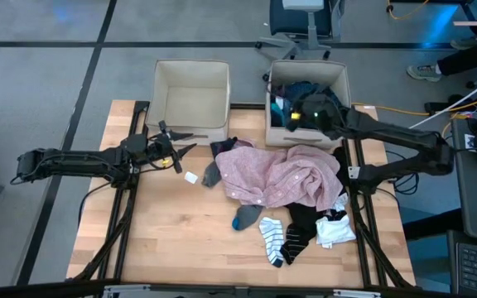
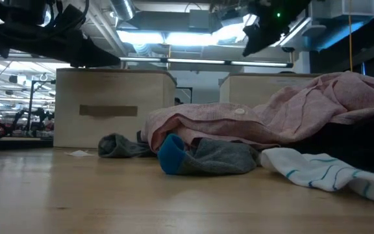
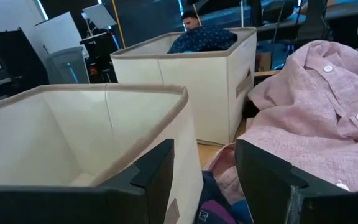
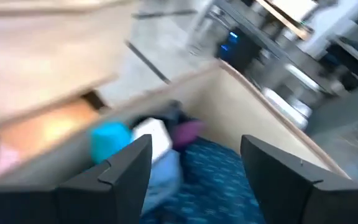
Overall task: Sort clothes
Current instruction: Put the blue sock into the right laundry organizer
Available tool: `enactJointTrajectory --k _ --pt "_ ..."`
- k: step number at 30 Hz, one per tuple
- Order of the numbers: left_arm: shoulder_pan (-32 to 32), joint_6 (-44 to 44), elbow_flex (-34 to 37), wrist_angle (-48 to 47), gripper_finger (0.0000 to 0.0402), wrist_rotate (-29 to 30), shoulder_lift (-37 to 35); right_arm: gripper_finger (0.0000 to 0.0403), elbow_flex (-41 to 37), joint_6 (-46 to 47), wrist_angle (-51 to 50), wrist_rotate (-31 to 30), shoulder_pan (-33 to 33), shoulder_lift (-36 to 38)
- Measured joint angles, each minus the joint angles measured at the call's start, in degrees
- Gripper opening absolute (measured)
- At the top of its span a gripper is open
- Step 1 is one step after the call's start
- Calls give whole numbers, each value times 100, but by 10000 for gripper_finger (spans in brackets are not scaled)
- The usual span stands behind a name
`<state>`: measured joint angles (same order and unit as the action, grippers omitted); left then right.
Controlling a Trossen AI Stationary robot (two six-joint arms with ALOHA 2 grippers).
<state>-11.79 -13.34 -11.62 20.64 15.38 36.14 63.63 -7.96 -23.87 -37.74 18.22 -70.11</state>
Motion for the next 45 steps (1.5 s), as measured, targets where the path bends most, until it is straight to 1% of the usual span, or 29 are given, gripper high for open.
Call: enactJointTrajectory --k 4,7,11,14,16,19,22,24,34,39,41,45 --pt "0 4 0 -54 162 0 0 248 -53 -93 81 301 -560 -68" --pt "0 10 -2 -71 162 0 0 248 -264 -84 368 711 -952 -191" --pt "0 27 -3 -103 162 0 0 248 -786 -42 1612 1246 -1381 -537" --pt "0 74 -4 -110 162 0 0 248 -1117 -155 2753 1664 -1594 -1053" --pt "0 74 -4 -111 162 0 0 248 -1158 -284 3307 1794 -1668 -1495" --pt "0 90 -4 -110 162 0 0 248 -1156 -386 4031 1804 -1718 -2127" --pt "0 94 -4 -111 162 0 0 248 -1150 -468 4697 2031 -1714 -2671" --pt "0 121 -4 -114 162 2 0 248 -1071 -473 4967 2095 -1714 -2982" --pt "0 137 -4 -130 162 1 0 248 -417 -554 5029 2069 -1667 -3954" --pt "0 138 -4 -176 162 0 0 248 -148 -430 5006 2048 -1620 -4355" --pt "0 140 -4 -175 162 2 0 248 -120 -401 4775 2082 -1620 -4430" --pt "2 140 -4 -255 162 2 0 248 -120 -343 3916 2084 -1634 -4433"
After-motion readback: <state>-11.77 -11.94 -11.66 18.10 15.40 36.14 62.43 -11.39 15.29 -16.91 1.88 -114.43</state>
